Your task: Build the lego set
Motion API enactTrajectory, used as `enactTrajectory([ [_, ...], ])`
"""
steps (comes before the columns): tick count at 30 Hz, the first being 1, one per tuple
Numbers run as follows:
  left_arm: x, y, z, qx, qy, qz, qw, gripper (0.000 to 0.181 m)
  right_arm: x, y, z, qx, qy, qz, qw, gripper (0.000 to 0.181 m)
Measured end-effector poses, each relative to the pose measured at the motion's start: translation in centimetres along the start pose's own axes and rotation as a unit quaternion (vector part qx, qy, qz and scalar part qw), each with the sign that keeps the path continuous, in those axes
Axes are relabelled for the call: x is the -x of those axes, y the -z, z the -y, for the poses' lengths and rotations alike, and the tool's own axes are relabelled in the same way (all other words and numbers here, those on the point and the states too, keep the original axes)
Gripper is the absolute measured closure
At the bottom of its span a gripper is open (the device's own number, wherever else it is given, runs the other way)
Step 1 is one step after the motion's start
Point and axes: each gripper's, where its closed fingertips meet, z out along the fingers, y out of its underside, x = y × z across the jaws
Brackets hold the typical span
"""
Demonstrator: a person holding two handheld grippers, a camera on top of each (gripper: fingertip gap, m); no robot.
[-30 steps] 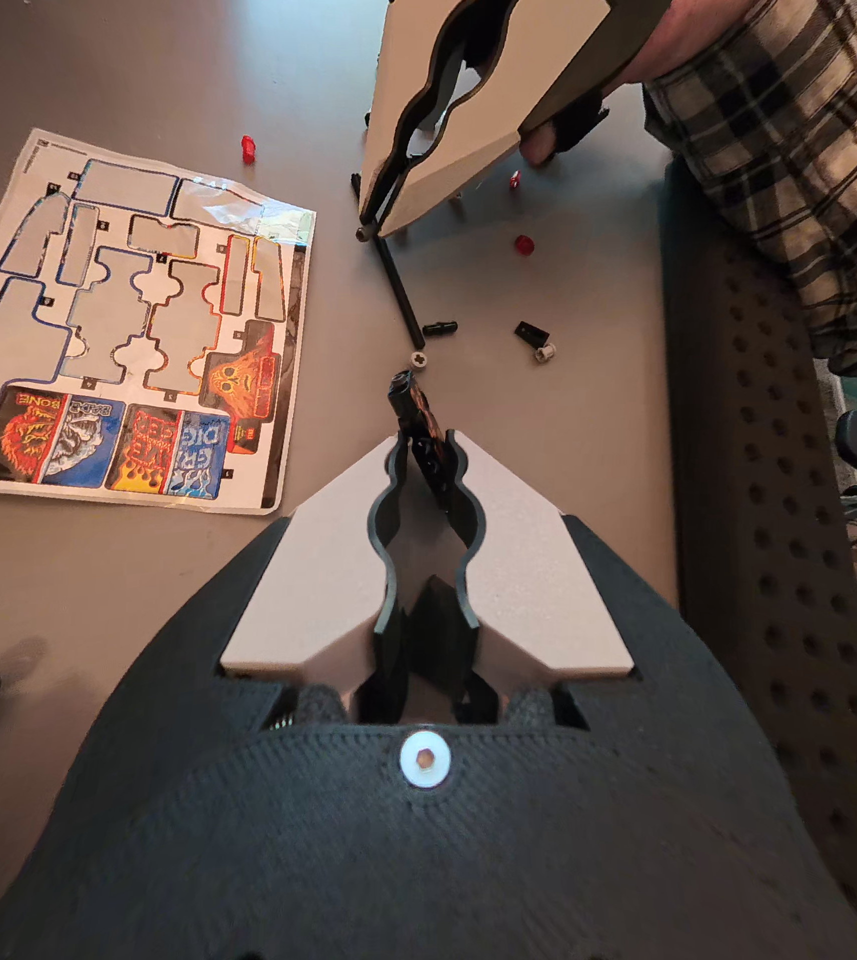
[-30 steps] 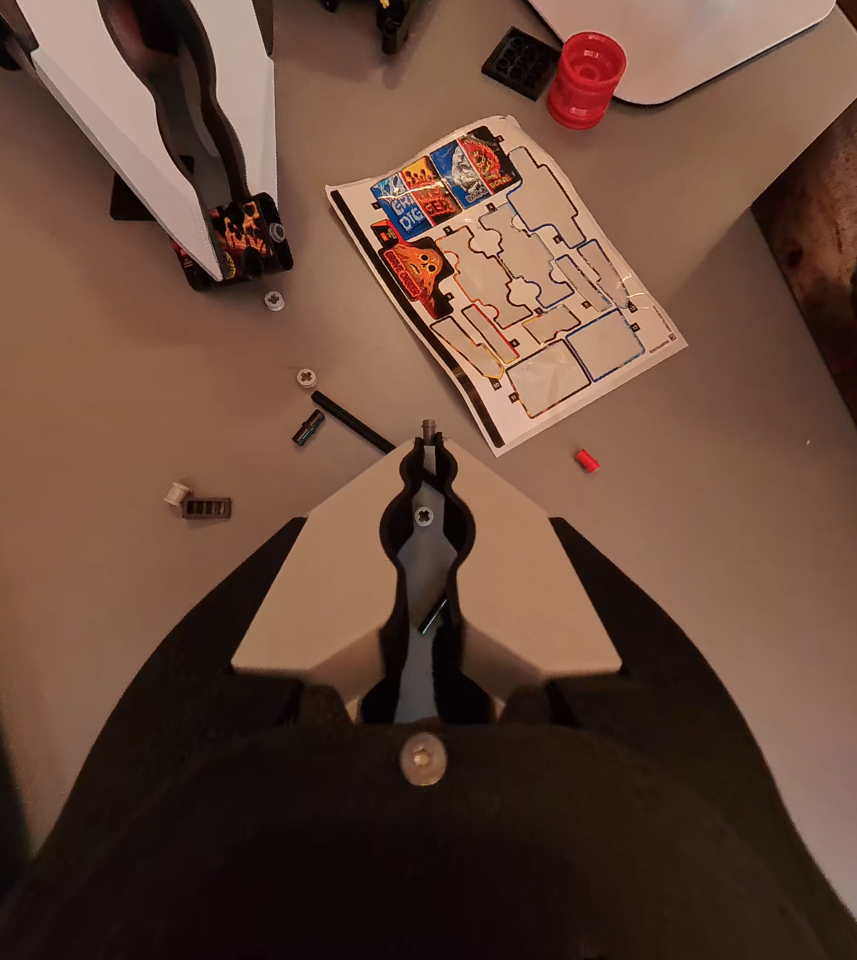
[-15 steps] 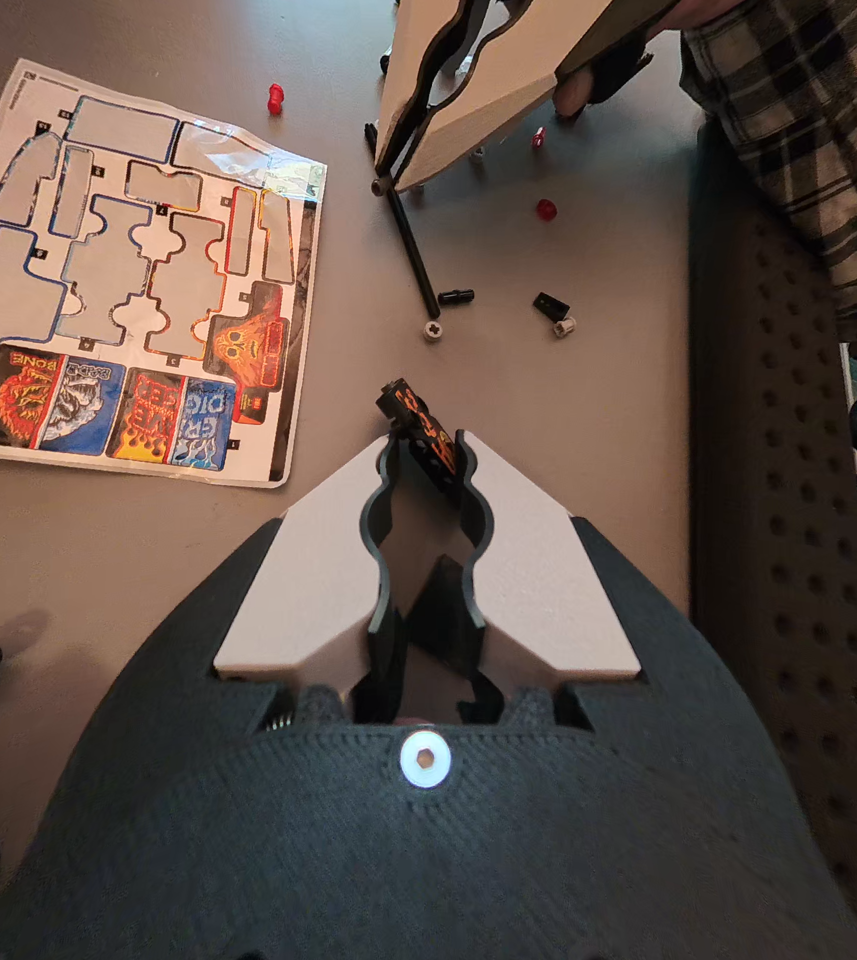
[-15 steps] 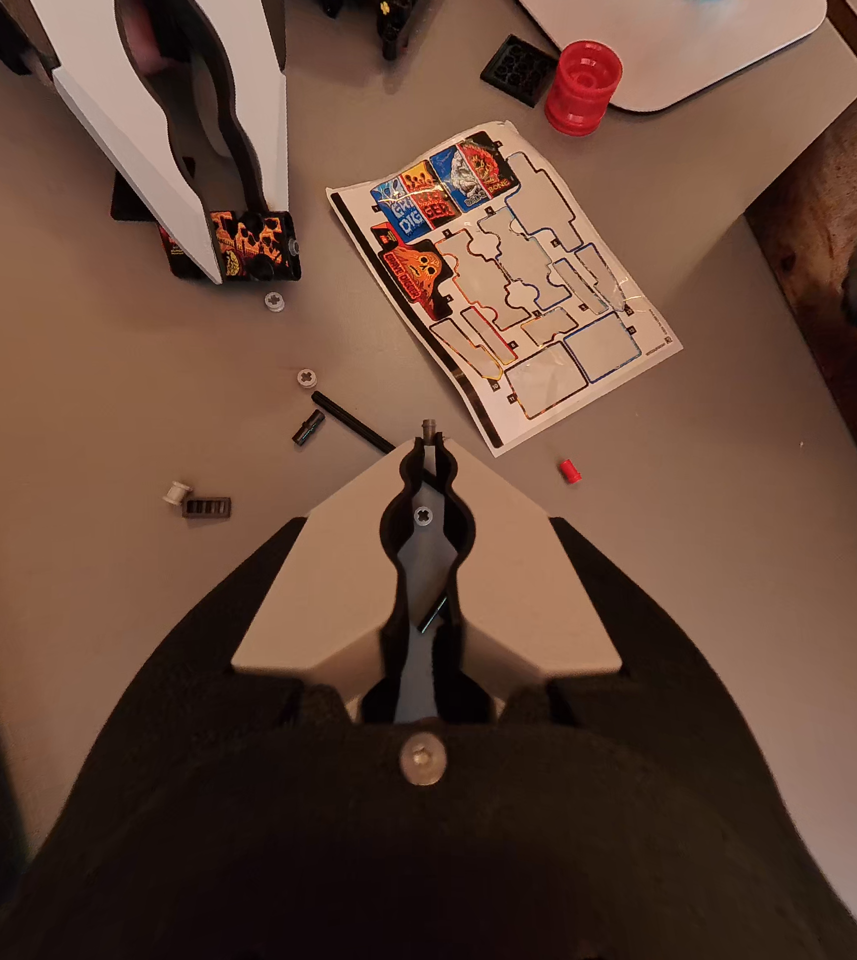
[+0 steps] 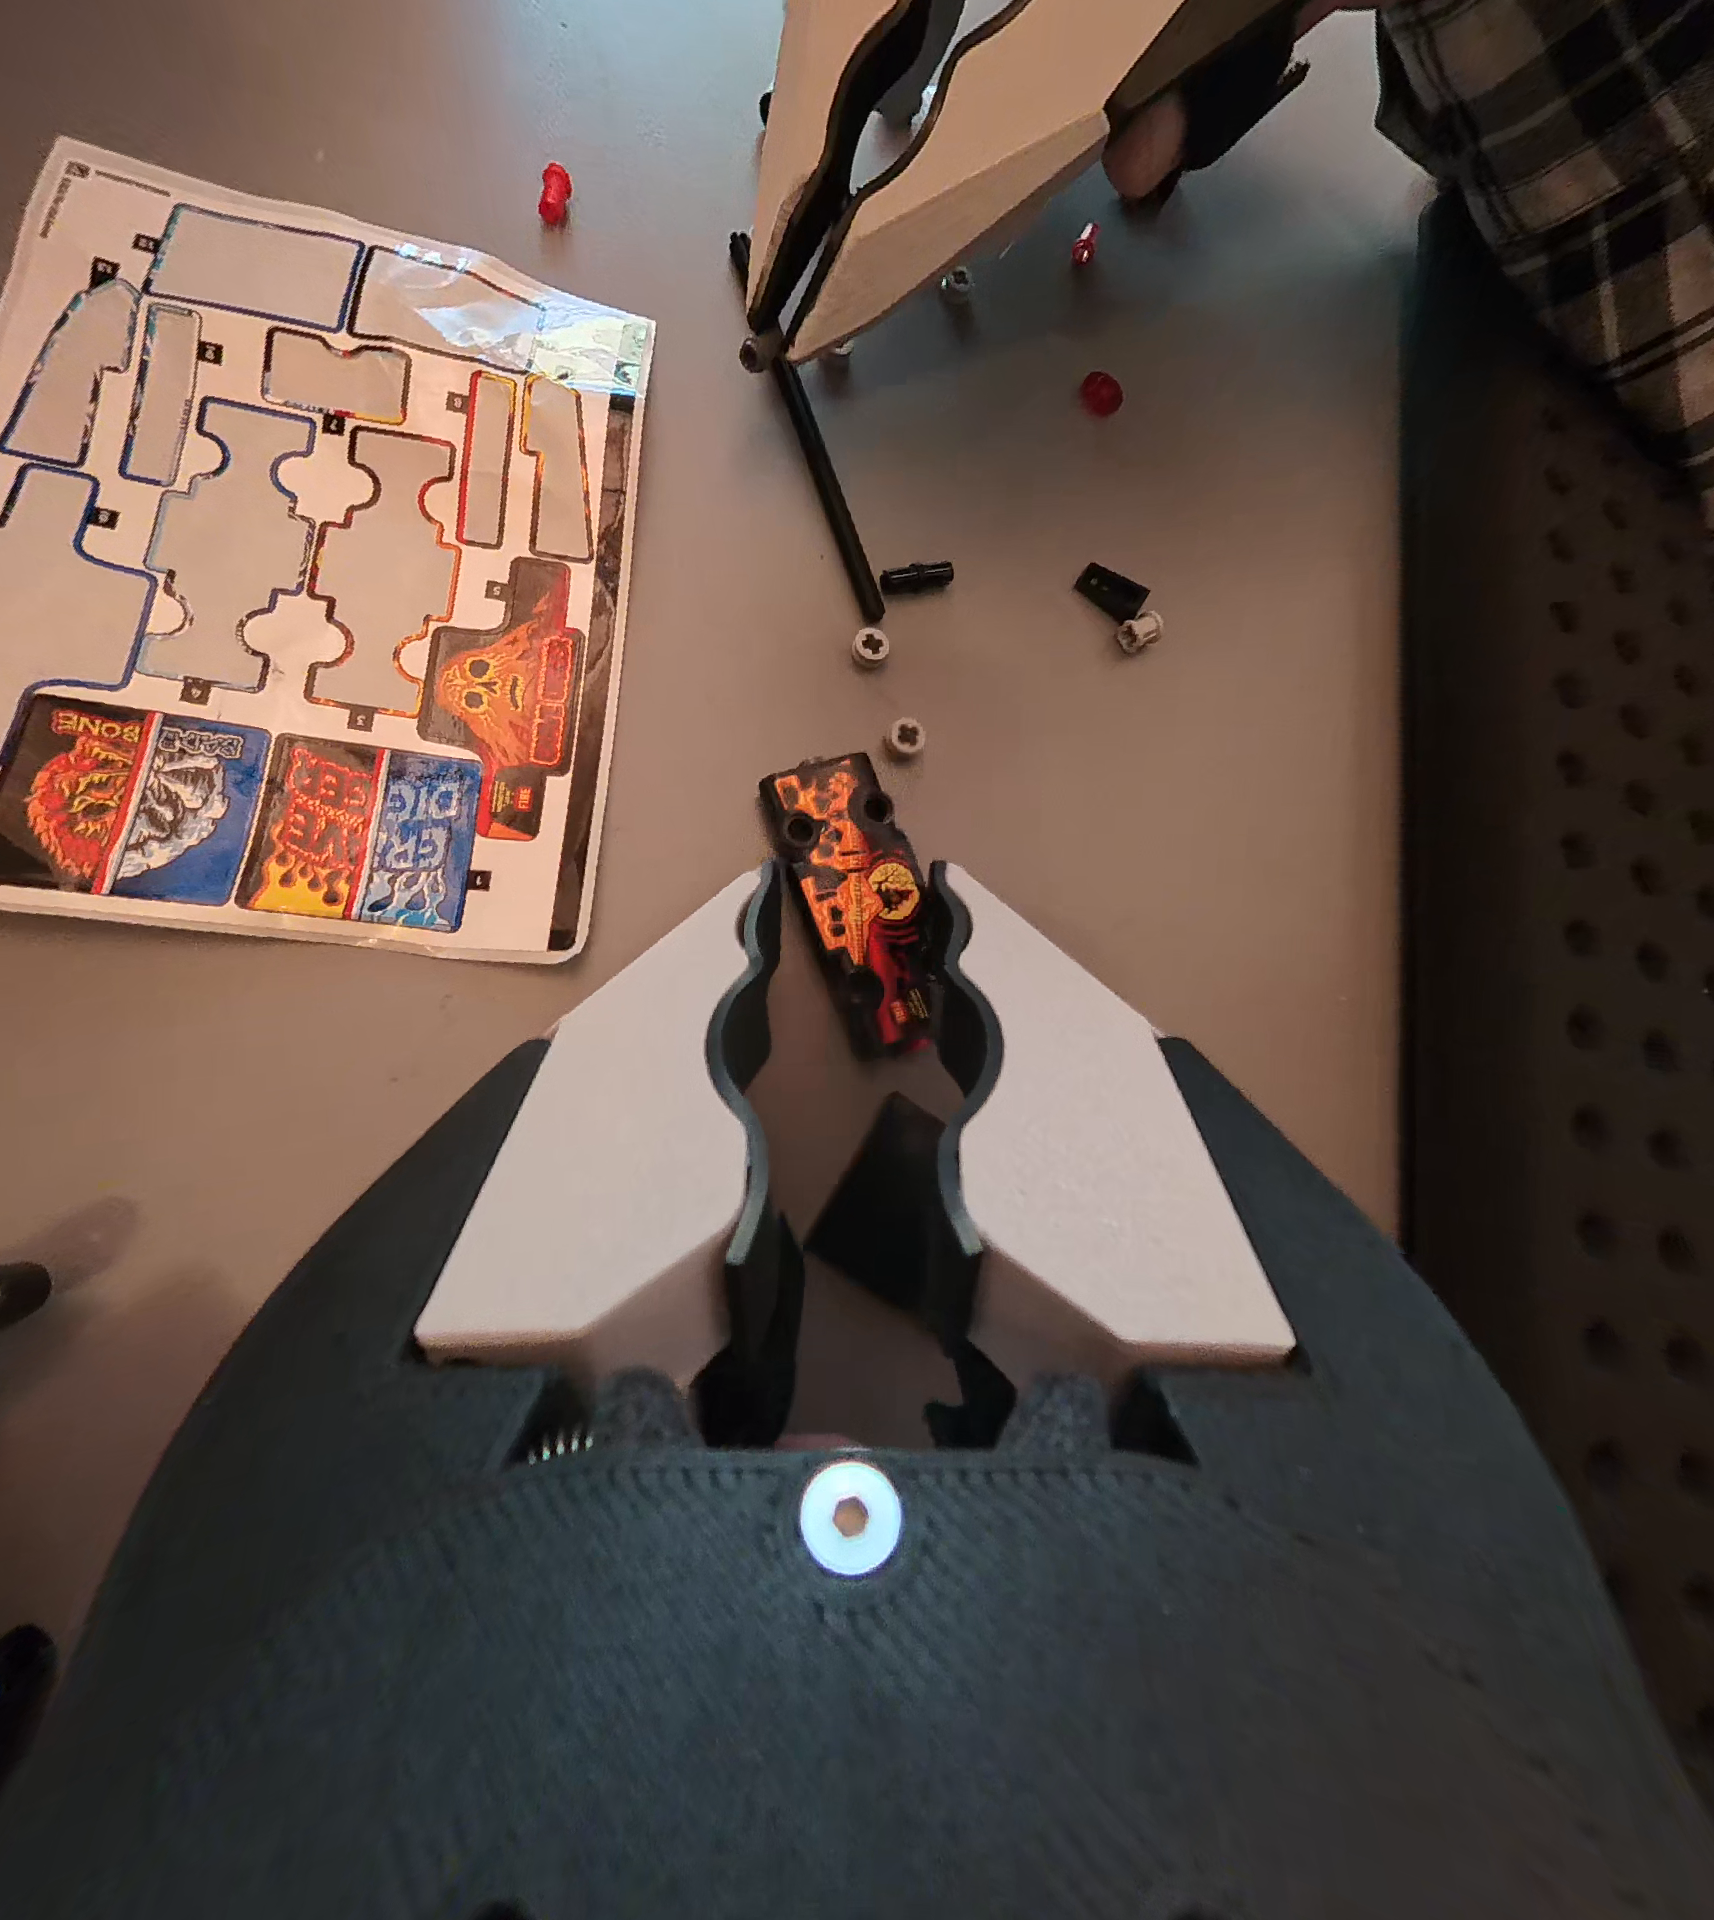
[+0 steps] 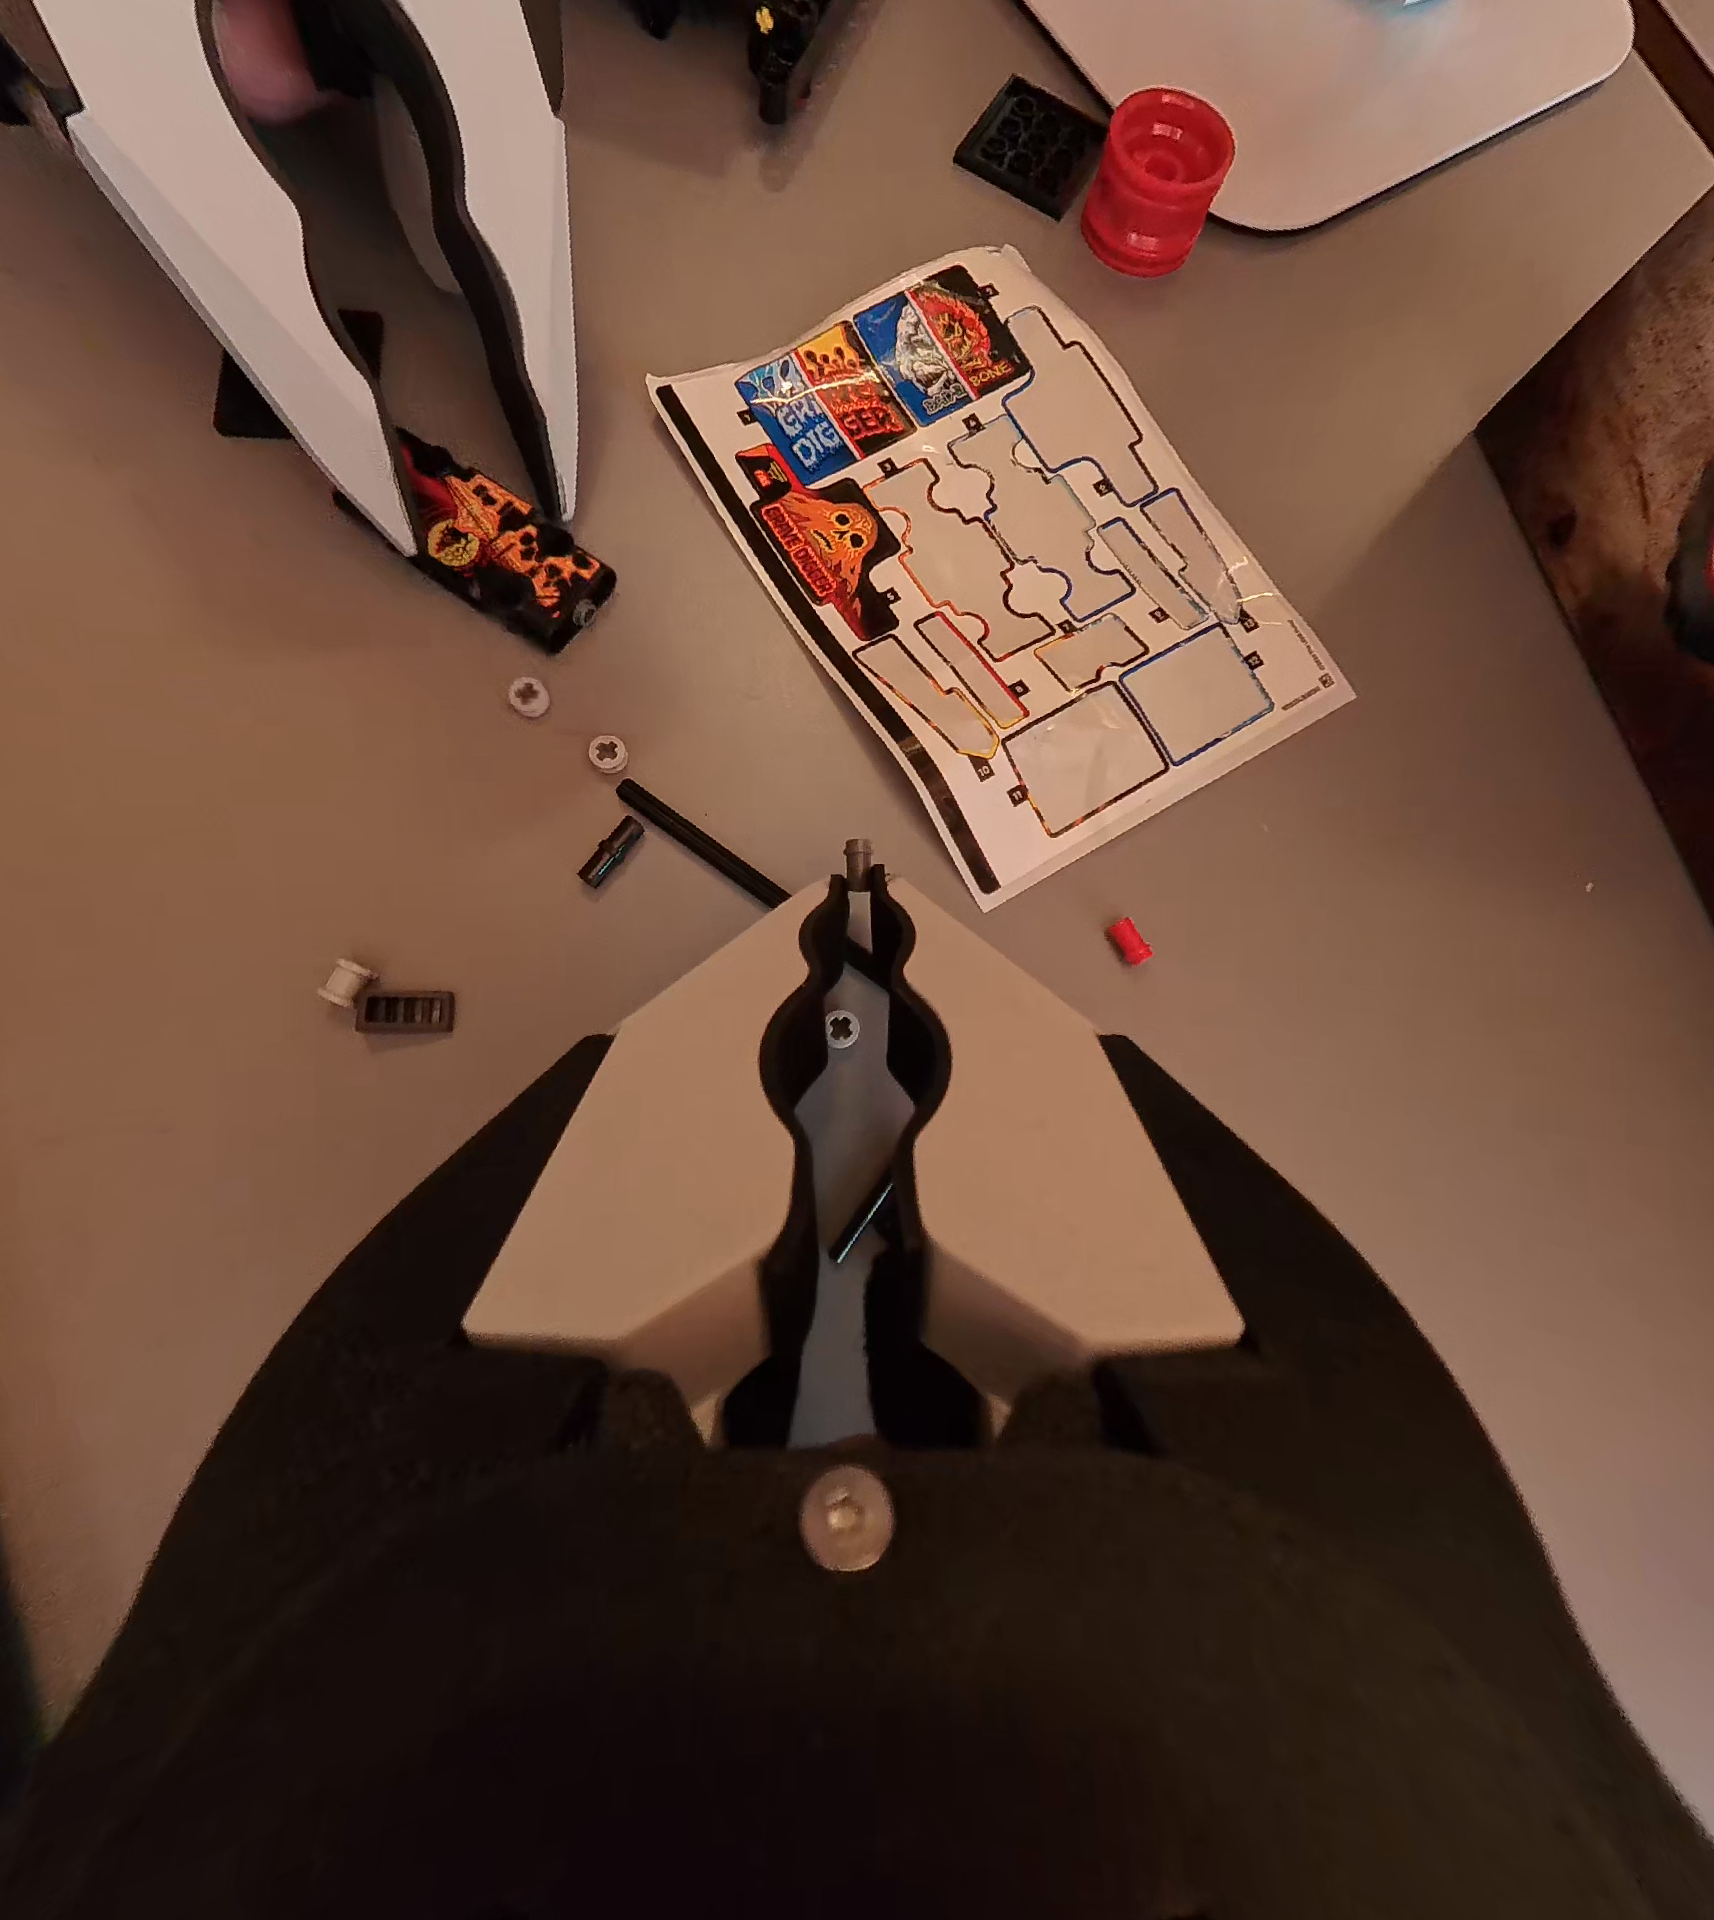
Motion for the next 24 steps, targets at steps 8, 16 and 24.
enactTrajectory([
  [8, -0.5, 0.4, -0.7, 0.024, -0.009, -0.001, 1.0, 0.157, 0.0, 0.0, -0.1, 0.002, 0.001, -0.001, 1.0, 0.181],
  [16, -1.1, 0.9, -1.4, 0.048, -0.016, -0.001, 0.999, 0.154, 0.0, 0.0, -0.1, 0.0, 0.002, -0.001, 1.0, 0.181],
  [24, -3.2, 0.8, -2.1, 0.071, -0.034, -0.03, 0.996, 0.153, 0.1, 0.0, 0.2, -0.006, 0.007, -0.002, 1.0, 0.181],
])
